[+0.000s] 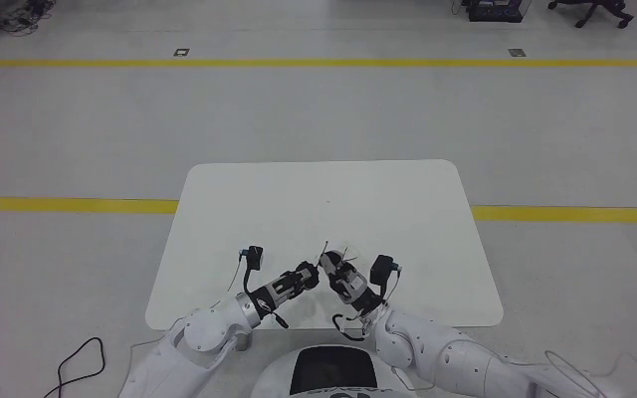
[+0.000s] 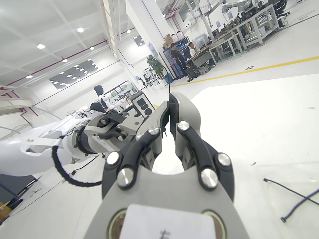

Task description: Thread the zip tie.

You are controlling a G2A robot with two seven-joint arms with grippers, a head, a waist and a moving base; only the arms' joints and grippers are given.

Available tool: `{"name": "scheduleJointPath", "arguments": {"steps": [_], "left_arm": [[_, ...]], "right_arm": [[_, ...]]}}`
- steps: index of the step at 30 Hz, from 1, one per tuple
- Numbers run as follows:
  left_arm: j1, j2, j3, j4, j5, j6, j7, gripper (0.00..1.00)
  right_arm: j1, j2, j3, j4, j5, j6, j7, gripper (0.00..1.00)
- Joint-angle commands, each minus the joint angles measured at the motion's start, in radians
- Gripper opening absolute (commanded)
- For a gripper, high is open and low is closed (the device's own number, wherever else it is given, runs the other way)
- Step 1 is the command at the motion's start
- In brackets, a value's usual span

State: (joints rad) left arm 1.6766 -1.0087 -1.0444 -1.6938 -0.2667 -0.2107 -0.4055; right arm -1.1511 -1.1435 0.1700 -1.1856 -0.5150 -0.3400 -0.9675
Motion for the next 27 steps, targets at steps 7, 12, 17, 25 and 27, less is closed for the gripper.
{"name": "scheduleJointPath", "arguments": {"steps": [7, 12, 17, 25, 27], "left_arm": [[-0.002, 0.0, 0.005, -0.001, 0.006, 0.002, -0.002, 0.0], [-0.003, 0.0, 0.006, -0.001, 0.008, 0.003, -0.001, 0.0], [-0.004, 0.001, 0.007, -0.001, 0.007, 0.004, 0.0, 0.0], [-0.003, 0.001, 0.006, -0.003, 0.006, 0.004, 0.002, 0.0], [-0.004, 0.002, 0.005, -0.004, 0.007, 0.005, 0.002, 0.0]], "right_arm": [[0.0, -0.001, 0.0, 0.003, -0.006, 0.0, 0.005, 0.0], [0.0, -0.002, 0.0, 0.004, -0.009, 0.0, 0.014, 0.0], [0.0, -0.003, 0.0, 0.005, -0.009, 0.0, 0.019, 0.0], [0.002, -0.003, 0.0, 0.011, -0.005, 0.0, 0.012, 0.0], [0.002, -0.003, 0.0, 0.013, -0.005, 0.0, 0.013, 0.0]]}}
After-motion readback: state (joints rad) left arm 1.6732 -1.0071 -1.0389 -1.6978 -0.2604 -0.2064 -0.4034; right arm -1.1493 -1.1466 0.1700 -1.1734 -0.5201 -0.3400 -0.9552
